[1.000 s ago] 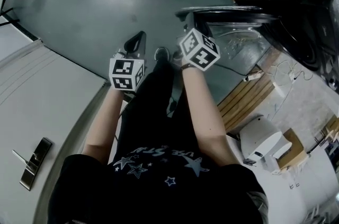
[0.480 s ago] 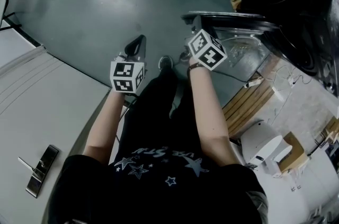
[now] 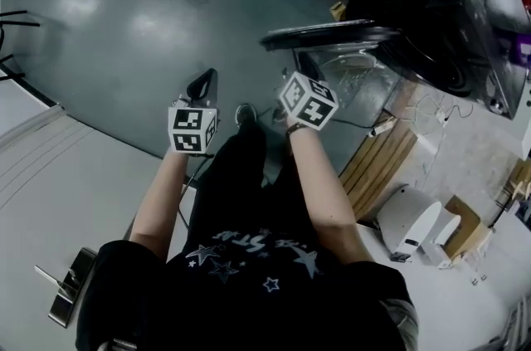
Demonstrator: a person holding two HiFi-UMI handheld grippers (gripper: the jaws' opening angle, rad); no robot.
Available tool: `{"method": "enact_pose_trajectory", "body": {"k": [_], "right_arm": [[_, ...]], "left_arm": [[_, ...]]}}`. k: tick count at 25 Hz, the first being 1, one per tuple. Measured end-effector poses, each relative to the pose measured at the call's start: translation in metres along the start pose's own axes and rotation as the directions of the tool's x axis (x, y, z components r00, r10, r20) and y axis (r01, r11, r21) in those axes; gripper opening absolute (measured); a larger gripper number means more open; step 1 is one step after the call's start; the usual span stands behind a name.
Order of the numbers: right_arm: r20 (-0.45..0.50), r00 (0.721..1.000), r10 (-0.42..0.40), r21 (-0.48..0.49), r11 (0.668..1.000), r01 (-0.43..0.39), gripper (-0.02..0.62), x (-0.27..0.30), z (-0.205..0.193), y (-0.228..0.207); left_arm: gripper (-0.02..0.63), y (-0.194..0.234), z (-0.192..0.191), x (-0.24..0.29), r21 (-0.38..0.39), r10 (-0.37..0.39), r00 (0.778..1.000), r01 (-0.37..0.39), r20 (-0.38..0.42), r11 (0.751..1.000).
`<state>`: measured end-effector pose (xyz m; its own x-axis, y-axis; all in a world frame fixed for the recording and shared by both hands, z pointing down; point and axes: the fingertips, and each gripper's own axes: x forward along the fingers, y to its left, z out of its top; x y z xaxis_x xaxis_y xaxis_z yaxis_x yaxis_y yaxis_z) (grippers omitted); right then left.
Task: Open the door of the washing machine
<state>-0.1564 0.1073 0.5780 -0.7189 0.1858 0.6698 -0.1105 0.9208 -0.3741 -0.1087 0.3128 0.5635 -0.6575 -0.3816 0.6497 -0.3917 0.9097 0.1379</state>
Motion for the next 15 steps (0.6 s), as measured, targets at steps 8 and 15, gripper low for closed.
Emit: {"method": "enact_pose_trajectory", "body": {"k": [8,15], "right_arm": [[0.06,0.998,0.004,-0.074,0.997,0.001,0.103,-0.064,0.046,-0.041],[0.147,0.989,0.03,-0.142,0.99,-0.009,0.091,-0.138,0.086,-0.08]], "left_arm": [[0.011,-0.037,0.033,-0.026,0.018,0.024,0.999,-0.024,0.04,1.0],[0.011,-0.105,0.059,-0.049,0.027,0.011,0.995,-0.013,0.102,1.0]]}}
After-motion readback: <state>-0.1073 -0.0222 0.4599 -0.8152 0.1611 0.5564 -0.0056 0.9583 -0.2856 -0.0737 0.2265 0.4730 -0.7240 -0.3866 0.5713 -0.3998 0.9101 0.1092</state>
